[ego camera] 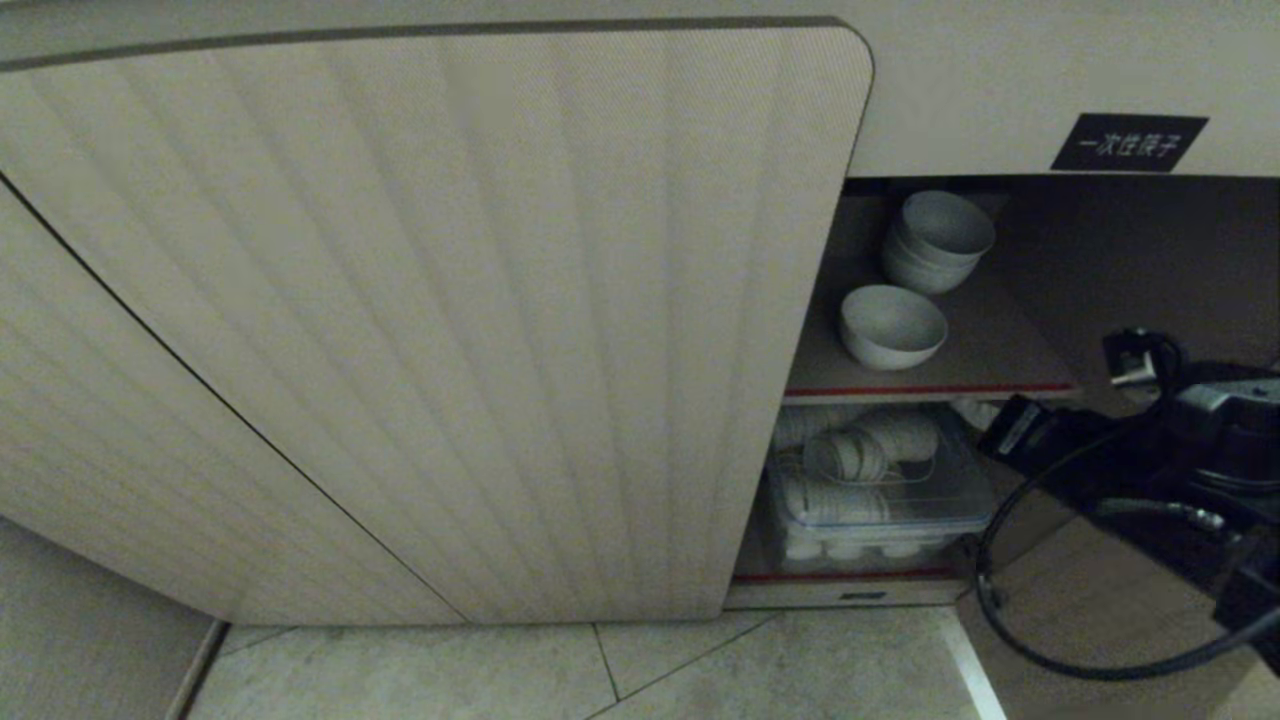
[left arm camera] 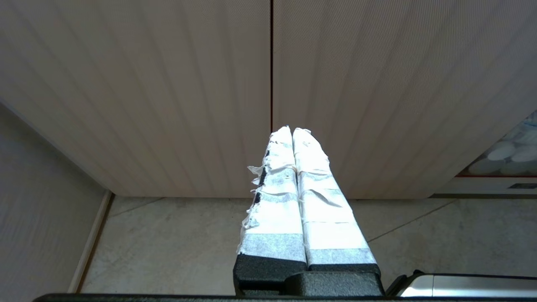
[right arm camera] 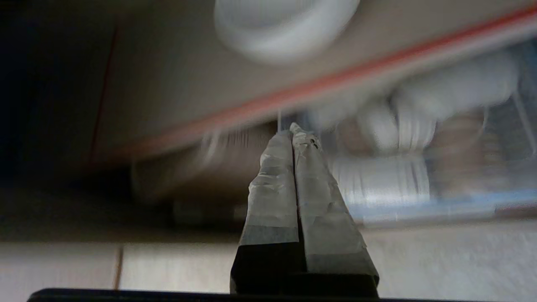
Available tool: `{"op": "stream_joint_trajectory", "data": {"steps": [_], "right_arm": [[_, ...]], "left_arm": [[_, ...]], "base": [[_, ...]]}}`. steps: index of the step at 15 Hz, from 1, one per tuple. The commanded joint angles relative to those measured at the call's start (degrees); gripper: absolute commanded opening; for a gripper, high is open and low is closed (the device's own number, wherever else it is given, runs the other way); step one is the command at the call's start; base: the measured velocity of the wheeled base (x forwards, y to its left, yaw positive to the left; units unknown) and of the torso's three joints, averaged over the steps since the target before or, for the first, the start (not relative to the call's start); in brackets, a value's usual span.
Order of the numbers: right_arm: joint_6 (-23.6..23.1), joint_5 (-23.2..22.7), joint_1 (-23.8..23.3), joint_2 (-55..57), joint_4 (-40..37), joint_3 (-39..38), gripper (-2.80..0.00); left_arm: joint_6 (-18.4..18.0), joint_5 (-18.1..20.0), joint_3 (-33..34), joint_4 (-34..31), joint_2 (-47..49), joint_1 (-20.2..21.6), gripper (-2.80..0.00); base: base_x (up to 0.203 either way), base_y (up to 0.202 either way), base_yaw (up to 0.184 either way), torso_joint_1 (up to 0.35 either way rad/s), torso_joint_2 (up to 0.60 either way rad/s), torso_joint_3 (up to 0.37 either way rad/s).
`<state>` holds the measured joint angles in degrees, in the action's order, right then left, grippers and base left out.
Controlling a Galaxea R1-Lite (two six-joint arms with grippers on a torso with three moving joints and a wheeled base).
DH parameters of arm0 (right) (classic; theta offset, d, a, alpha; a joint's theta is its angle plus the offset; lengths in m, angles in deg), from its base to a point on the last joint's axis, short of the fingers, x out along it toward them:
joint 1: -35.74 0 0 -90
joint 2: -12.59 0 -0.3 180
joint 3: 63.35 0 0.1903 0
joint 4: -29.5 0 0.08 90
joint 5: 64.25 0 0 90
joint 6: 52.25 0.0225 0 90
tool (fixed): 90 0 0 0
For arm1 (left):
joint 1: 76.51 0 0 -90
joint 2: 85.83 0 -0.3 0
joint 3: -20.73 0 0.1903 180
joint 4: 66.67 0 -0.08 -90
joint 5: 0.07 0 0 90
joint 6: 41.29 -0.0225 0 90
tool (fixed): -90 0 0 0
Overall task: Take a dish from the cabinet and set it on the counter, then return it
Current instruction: Take the bowl from the cabinet
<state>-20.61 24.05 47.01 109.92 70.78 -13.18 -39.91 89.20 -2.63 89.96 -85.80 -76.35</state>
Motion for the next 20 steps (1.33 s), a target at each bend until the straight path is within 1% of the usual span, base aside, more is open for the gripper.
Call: {"op": "stream_joint_trajectory", "data": {"steps": [1, 4, 6, 10, 14, 20], "right_arm": [[1.87, 0.53, 0.0, 3.34, 1.24, 4.13, -2.8], [2.57, 1.2, -0.01, 5.21, 2.18, 6.04, -2.8], [3.79, 2.88, -0.01, 6.86, 3.24, 7.41, -2.8], [3.61, 4.15, -0.01, 8.04, 3.38, 9.76, -2.8], [3.55, 4.86, -0.01, 8.17, 3.29, 12.09, -2.8], [3.78, 4.95, -0.04, 7.98, 3.15, 12.25, -2.8]], "left_arm": [[0.04, -0.06, 0.0, 0.0, -0.02, 0.02, -2.8], [0.02, -0.06, 0.0, 0.0, -0.02, 0.02, -2.8], [0.02, -0.06, 0.0, 0.0, -0.02, 0.02, -2.8], [0.11, -0.06, 0.0, 0.0, -0.02, 0.02, -2.8], [0.07, -0.06, 0.0, 0.0, -0.02, 0.02, -2.8], [0.1, -0.06, 0.0, 0.0, -0.02, 0.02, -2.8]], "base": [[0.0, 0.0, 0.0, 0.0, 0.0, 0.0], [0.0, 0.0, 0.0, 0.0, 0.0, 0.0], [0.0, 0.0, 0.0, 0.0, 0.0, 0.0], [0.0, 0.0, 0.0, 0.0, 0.0, 0.0], [0.0, 0.0, 0.0, 0.0, 0.0, 0.0], [0.0, 0.0, 0.0, 0.0, 0.0, 0.0]]}}
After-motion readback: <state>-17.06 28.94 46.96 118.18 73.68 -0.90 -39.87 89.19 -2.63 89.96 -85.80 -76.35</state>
